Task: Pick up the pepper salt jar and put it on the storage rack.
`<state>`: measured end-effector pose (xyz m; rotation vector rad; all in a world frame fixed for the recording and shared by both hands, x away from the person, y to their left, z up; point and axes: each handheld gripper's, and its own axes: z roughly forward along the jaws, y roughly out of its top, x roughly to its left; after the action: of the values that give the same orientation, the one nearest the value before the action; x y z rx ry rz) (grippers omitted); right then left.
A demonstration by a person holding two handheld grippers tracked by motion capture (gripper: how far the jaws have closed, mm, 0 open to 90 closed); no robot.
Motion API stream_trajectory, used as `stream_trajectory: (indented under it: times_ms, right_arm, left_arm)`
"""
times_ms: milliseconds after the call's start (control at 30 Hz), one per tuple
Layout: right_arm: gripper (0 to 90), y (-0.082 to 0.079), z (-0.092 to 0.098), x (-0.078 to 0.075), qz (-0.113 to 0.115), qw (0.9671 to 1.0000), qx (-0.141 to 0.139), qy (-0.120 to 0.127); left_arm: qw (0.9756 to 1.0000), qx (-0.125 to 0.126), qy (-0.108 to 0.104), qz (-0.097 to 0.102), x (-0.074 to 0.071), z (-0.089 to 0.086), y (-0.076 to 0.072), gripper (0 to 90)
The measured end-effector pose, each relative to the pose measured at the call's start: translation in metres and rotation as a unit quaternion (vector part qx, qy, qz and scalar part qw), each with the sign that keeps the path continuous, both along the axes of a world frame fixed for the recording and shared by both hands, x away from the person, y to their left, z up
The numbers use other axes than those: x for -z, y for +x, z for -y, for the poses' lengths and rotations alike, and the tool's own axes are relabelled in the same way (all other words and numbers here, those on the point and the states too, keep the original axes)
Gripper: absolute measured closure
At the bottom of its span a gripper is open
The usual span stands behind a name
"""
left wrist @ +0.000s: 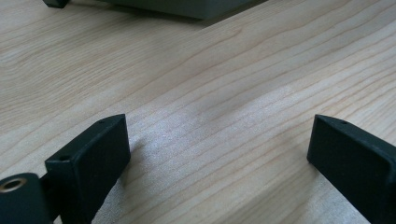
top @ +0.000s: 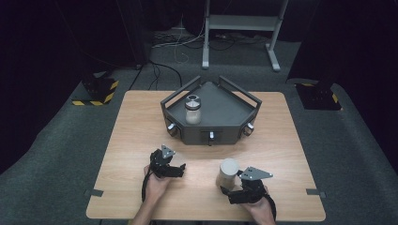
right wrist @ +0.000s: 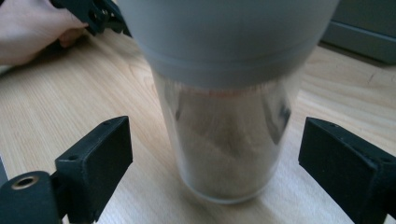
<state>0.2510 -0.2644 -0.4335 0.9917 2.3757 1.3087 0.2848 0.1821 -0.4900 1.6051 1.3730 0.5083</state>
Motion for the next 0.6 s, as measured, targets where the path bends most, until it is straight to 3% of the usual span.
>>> stream_trajectory:
  times_ms: [600]
  right_arm:
    - [21.7,0.0091,-0.0044,-0.0013,0.031,0.9991,0.002,0.03]
  left_arm:
    - [1.0,0.0,0.0,0.0,0.0001,0.0001,0.0,5.9]
